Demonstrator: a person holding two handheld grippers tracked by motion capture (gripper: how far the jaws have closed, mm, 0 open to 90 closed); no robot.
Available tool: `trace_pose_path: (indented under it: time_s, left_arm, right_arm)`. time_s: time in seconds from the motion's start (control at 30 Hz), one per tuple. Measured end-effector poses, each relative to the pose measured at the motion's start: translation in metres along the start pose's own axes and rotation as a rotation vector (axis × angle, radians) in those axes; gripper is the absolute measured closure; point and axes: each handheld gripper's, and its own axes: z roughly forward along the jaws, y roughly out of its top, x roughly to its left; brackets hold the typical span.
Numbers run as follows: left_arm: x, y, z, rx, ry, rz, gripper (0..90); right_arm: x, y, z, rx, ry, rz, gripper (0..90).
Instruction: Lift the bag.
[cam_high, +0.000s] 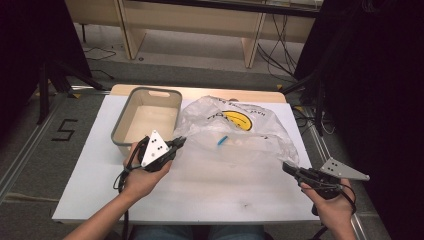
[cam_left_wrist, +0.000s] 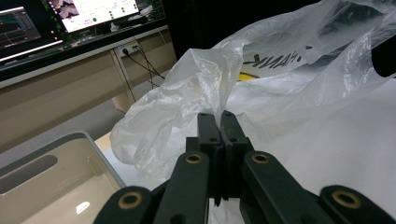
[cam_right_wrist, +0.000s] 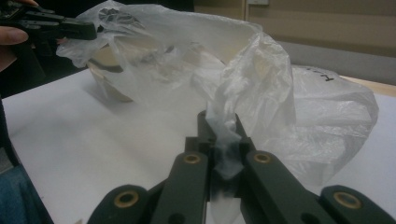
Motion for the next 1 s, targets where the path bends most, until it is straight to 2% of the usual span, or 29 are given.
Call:
trace_pose_path:
  time_s: [0.33,1.0]
  left_arm:
    - [0.001,0.006,0.0,-0.021,0.007,0.005,89.2]
    - [0.003,0.012,0.001,-0.045,0.024,0.005,89.2]
  right_arm:
    - [0.002,0.006,-0.003,-0.045,-0.057,-0.029,90.0]
    - [0.004,0.014,-0.008,-0.087,-0.077,-0.043,90.0]
